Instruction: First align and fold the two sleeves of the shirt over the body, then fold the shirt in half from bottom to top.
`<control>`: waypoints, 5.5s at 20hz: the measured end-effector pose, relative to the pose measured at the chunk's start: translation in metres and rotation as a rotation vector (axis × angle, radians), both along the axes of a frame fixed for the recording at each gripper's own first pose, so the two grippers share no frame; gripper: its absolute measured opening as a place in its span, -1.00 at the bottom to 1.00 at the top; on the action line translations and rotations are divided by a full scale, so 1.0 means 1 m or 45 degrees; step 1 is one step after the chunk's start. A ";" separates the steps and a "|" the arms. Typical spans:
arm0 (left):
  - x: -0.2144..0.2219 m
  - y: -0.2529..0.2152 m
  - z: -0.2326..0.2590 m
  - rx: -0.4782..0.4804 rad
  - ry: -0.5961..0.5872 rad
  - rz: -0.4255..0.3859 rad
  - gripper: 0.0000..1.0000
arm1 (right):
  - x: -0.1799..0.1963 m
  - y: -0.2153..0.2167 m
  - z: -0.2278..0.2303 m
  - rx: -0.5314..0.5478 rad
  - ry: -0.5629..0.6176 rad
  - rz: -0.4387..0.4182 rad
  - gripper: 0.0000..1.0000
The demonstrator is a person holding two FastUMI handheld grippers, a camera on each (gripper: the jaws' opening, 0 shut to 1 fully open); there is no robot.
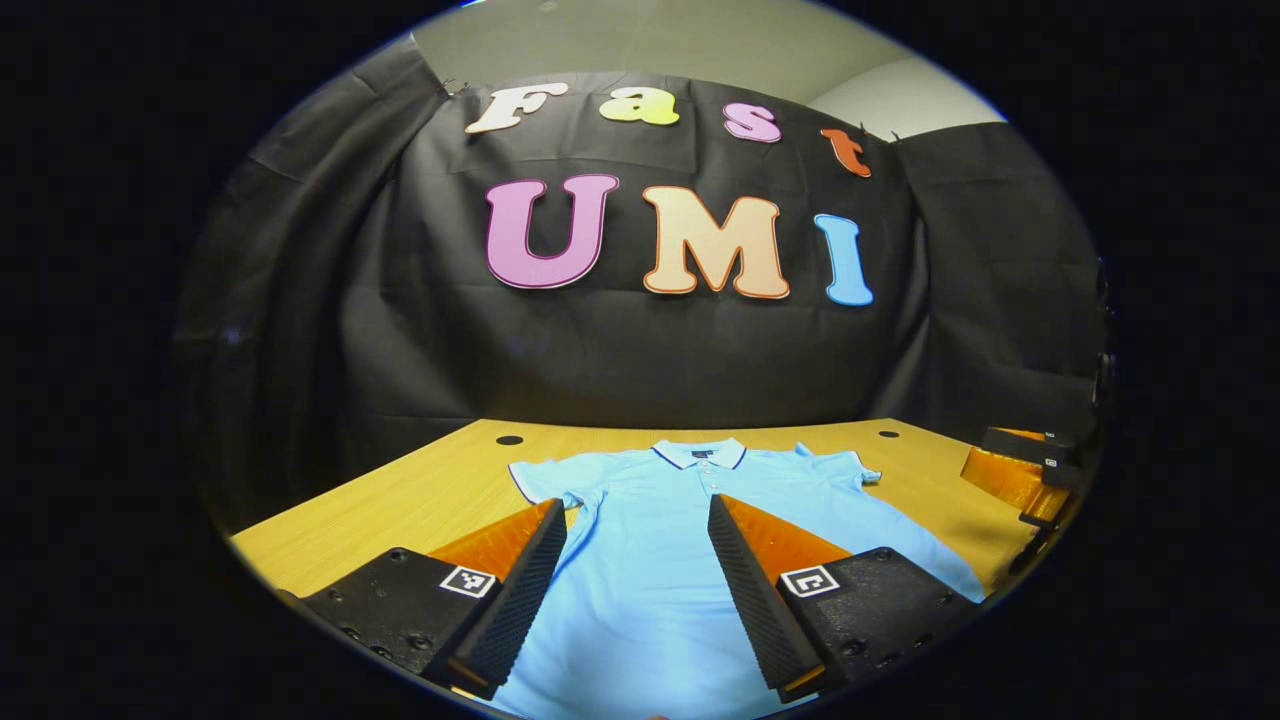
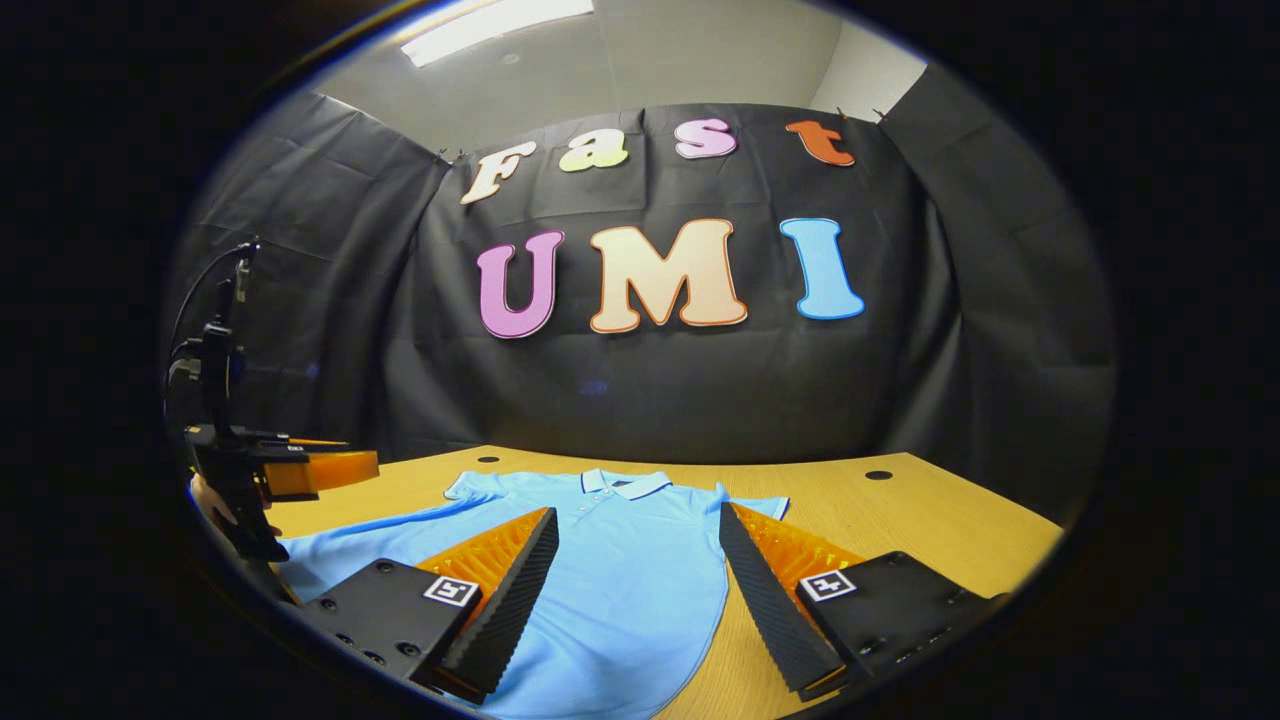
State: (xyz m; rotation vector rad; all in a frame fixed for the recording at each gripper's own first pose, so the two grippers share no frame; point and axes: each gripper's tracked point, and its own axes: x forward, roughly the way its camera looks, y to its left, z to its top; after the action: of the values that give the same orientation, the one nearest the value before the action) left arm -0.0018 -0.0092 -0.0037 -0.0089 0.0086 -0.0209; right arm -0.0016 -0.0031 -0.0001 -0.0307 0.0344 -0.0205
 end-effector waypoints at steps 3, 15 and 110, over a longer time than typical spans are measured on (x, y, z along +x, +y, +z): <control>0.000 0.002 -0.001 0.017 0.007 0.005 0.75 | 0.003 0.001 -0.006 0.012 0.018 0.000 1.00; 0.001 -0.001 -0.013 -0.019 0.075 -0.028 0.75 | 0.086 -0.056 0.031 -0.096 0.246 -0.115 1.00; 0.149 0.105 -0.024 -0.217 0.408 -0.010 0.89 | 0.053 -0.037 -0.030 0.226 0.300 0.096 0.94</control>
State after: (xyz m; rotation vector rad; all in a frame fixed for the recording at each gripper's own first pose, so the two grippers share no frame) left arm 0.1474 0.0954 -0.0273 -0.1829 0.3274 -0.0279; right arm 0.0517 -0.0401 -0.0304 0.1436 0.2703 0.0620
